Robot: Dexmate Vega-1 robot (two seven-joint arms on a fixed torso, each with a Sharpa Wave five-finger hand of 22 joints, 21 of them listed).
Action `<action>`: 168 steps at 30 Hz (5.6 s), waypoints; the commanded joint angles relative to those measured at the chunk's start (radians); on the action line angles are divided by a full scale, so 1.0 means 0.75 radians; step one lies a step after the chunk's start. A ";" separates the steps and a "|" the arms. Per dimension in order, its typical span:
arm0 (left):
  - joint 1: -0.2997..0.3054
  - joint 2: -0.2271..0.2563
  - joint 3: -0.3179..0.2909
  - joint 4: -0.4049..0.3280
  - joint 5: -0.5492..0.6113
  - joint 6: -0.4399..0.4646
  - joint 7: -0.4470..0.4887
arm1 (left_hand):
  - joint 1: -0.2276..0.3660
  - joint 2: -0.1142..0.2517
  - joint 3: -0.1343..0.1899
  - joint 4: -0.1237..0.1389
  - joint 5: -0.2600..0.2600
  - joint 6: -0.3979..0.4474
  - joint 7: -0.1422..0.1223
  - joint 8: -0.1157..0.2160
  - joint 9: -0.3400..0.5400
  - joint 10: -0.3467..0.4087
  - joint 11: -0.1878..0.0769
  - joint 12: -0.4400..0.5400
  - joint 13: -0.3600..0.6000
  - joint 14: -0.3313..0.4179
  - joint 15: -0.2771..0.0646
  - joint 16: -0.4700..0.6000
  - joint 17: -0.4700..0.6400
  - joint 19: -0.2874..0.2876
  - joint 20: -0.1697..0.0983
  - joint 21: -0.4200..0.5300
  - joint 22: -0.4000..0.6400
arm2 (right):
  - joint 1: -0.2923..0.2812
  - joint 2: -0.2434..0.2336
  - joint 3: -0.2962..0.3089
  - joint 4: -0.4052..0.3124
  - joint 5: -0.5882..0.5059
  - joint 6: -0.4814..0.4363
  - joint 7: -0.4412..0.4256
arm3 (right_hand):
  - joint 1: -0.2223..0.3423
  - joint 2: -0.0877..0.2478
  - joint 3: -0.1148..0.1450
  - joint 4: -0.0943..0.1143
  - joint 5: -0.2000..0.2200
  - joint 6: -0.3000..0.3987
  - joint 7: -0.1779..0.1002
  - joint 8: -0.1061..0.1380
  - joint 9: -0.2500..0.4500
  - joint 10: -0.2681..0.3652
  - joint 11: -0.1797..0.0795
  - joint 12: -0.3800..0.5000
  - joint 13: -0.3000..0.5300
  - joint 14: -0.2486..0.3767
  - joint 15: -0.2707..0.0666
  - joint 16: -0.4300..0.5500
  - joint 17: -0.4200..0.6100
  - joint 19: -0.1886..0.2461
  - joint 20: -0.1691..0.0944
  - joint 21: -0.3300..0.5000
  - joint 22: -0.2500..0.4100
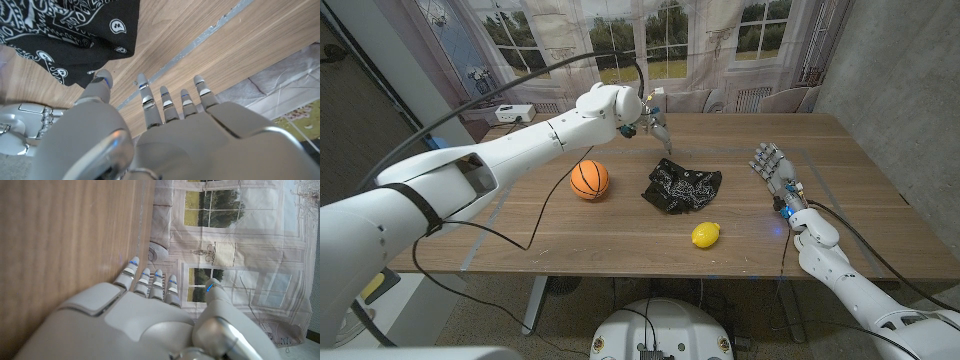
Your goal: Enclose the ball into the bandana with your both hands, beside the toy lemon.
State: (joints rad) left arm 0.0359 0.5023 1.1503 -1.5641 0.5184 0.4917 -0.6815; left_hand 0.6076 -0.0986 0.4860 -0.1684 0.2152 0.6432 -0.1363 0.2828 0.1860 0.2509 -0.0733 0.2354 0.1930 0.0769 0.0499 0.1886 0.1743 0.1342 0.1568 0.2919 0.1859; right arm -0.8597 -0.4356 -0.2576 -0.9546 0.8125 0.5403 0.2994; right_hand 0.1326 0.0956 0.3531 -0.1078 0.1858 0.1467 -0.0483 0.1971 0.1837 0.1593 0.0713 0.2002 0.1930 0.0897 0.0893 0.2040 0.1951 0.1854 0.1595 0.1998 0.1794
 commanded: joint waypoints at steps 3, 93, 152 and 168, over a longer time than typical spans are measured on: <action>-0.036 -0.080 0.060 0.099 0.197 -0.106 -0.090 | 0.052 -0.002 -0.007 -0.002 0.018 -0.010 -0.036 -0.016 0.002 -0.010 -0.011 -0.014 0.004 -0.013 0.001 -0.005 0.003 0.015 -0.009 -0.004 0.004 | 0.008 0.010 0.006 0.036 0.007 -0.009 0.007 | -0.004 -0.005 0.000 0.009 -0.002 0.011 -0.002 0.001 0.004 0.017 -0.001 0.009 0.004 0.012 0.000 0.013 0.004 0.008 0.007 0.009 0.001; 0.278 -0.109 -0.280 -0.094 0.548 0.047 0.971 | 0.472 0.353 0.018 0.136 0.044 0.229 0.183 0.471 0.621 0.136 -0.062 0.004 0.083 0.127 -0.115 0.025 0.036 0.190 -0.130 0.001 0.028 | 0.063 0.010 0.004 0.083 -0.019 -0.007 0.005 | 0.008 -0.003 0.016 0.003 0.003 0.021 0.001 -0.004 0.003 0.021 0.000 0.002 0.005 0.020 0.001 0.001 -0.004 0.014 0.011 0.007 0.001; -0.205 -0.536 -0.028 0.438 0.927 0.351 0.878 | 0.434 0.283 0.047 0.054 -0.017 0.398 0.143 0.630 0.629 0.185 -0.090 -0.002 0.069 0.151 -0.144 0.000 0.019 0.166 -0.145 0.003 0.024 | -0.177 -0.279 -0.140 -0.548 -0.748 -0.059 -0.663 | 0.362 -0.088 -0.031 -0.077 -0.002 0.267 0.081 -0.015 0.020 0.152 0.016 0.144 0.137 0.183 -0.065 0.220 0.339 0.134 0.004 0.050 0.034; -0.309 -0.575 0.050 0.478 0.804 0.339 0.820 | 0.429 0.266 0.076 0.029 0.044 0.455 0.143 0.711 0.694 0.222 -0.099 0.001 0.062 0.149 -0.148 0.002 0.019 0.157 -0.146 0.002 0.022 | -0.184 -0.199 -0.176 -0.654 -1.212 -0.265 -1.160 | 0.519 -0.093 0.012 -0.100 0.013 0.242 0.068 0.005 0.020 0.161 -0.021 0.129 0.120 0.204 -0.115 0.202 0.308 0.171 -0.008 0.066 0.029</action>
State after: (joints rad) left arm -0.1257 0.0994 1.1364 -1.2363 1.1686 0.7496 -0.0342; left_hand 0.9185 0.1000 0.5386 -0.1408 0.2380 0.9278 0.0155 0.8026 0.6975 0.4067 -0.1499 0.2383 0.2384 0.1915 -0.0357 0.1885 0.1860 0.2567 0.0480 0.2892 0.1998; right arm -1.0000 -0.6171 -0.3688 -1.3977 0.1832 0.4710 -0.2796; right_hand 0.5023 0.0295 0.3549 -0.1837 0.1858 0.3194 0.0035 0.1914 0.1981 0.2648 0.0618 0.2942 0.2829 0.2324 0.0167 0.3549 0.4264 0.2985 0.1570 0.2435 0.1997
